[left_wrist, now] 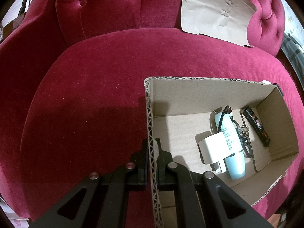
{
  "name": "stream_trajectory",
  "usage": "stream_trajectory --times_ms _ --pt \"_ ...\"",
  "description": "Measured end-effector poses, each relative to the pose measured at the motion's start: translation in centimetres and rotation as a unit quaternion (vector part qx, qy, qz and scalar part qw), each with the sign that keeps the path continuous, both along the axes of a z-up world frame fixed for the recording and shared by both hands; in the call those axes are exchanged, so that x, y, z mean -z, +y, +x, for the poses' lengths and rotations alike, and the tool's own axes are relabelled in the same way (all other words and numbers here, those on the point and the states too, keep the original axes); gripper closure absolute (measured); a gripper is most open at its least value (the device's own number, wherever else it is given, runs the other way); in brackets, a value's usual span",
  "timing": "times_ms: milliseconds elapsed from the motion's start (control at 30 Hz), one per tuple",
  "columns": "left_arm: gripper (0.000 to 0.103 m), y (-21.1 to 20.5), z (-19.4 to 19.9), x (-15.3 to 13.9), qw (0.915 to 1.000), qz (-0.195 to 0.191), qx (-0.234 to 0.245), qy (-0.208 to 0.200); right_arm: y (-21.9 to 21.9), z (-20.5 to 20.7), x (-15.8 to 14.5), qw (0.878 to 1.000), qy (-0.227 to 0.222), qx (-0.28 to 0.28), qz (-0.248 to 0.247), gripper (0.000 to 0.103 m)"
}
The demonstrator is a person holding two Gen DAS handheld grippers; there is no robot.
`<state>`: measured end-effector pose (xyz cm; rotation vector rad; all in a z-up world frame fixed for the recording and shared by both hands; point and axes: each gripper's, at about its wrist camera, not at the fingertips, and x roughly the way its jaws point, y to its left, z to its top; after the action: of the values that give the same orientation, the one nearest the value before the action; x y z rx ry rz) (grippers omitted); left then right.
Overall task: Organize rigid objects
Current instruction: 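Lift the blue key fob with the right gripper and carry it over the box, then open the right gripper to drop the key fob into the box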
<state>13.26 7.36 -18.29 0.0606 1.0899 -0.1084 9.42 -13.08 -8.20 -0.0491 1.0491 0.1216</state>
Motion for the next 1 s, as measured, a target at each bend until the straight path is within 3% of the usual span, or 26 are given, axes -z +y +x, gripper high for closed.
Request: stream_trajectory --times_ms 567,1000 --pt "0.098 0.0 0.0 0.0 1.0 0.001 0.001 0.0 5.2 2.1 1.9 0.998 0.021 -0.062 0.009 0.068" --pt "0.098 -0.1 -0.1 0.0 1.0 0.001 0.0 0.001 7.5 3.4 4.4 0.996 0.044 -0.068 0.025 0.068"
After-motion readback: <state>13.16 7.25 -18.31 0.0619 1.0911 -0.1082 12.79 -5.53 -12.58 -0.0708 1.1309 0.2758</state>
